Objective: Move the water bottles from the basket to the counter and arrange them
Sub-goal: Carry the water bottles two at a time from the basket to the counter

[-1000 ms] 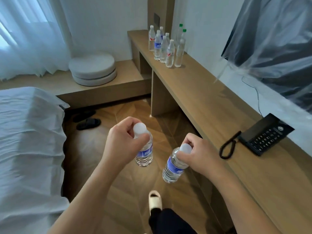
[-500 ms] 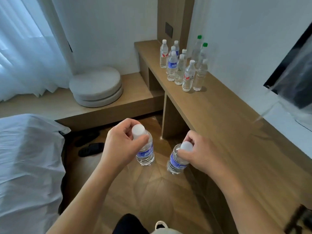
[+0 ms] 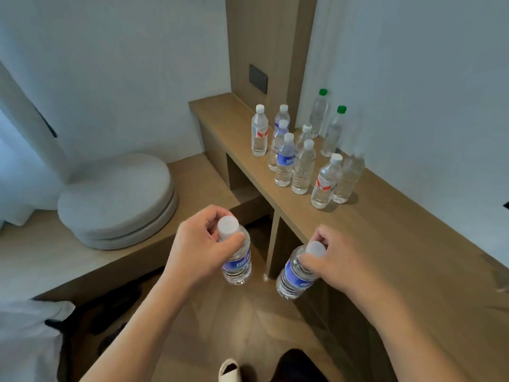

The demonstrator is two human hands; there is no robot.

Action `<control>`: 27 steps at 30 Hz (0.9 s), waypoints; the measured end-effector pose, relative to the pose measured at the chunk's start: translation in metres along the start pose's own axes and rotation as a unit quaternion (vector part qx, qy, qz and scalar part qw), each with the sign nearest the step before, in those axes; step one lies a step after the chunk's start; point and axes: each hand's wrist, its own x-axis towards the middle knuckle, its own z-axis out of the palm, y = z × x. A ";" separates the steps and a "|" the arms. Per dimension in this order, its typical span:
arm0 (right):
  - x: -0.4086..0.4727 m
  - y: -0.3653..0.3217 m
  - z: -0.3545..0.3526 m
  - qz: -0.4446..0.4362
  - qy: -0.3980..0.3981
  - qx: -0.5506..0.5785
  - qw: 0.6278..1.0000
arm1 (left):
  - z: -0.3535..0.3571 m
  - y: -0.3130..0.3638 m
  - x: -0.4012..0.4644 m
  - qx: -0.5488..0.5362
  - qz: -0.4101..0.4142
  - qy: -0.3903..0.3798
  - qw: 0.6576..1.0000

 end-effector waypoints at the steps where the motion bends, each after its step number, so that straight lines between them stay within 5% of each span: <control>1: 0.016 -0.009 -0.004 0.011 0.004 -0.001 1.000 | -0.003 -0.003 0.024 0.003 0.007 -0.001 1.000; 12: 0.200 -0.081 -0.087 -0.009 0.096 0.016 0.995 | -0.004 0.017 0.268 -0.065 0.087 -0.001 0.994; 19: 0.273 -0.124 -0.192 -0.067 0.270 0.075 0.958 | -0.004 0.105 0.412 -0.175 0.194 -0.027 0.965; 27: 0.341 -0.117 -0.231 0.028 0.360 -0.008 0.932 | 0.072 0.150 0.532 -0.147 0.298 -0.098 0.938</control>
